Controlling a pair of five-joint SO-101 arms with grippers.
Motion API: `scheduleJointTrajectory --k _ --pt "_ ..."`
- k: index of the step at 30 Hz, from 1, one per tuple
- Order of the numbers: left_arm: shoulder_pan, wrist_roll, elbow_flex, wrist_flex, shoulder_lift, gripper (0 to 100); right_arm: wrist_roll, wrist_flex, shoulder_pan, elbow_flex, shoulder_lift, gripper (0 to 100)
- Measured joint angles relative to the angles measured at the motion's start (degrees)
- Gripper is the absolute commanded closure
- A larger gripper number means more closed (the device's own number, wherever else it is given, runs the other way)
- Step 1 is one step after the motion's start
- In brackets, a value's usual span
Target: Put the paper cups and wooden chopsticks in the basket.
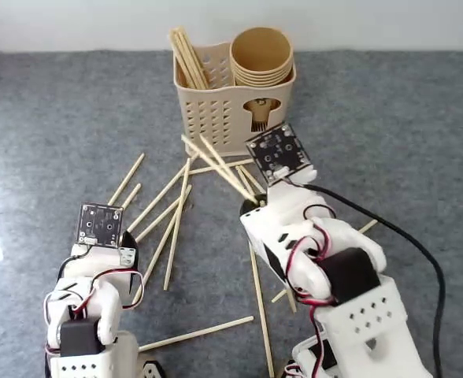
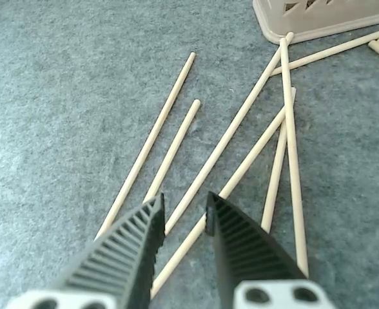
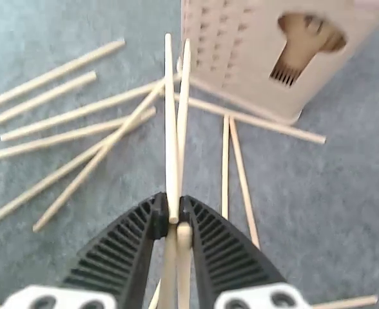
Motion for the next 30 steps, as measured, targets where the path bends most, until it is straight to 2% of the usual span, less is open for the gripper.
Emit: scheduleJointTrajectory --k 15,24,30 --pt "0.0 -1.3 0.0 0.0 0.0 90 0.1 -6.3 0.0 -9.0 -1.1 99.1" --pt "0.0 -1.6 0.0 0.0 0.0 90 0.7 -7.6 8.3 -9.1 -1.1 99.1" --pt "0.0 -1.6 0.0 0.0 0.0 90 5.5 -10.1 8.7 -9.1 -1.1 99.1"
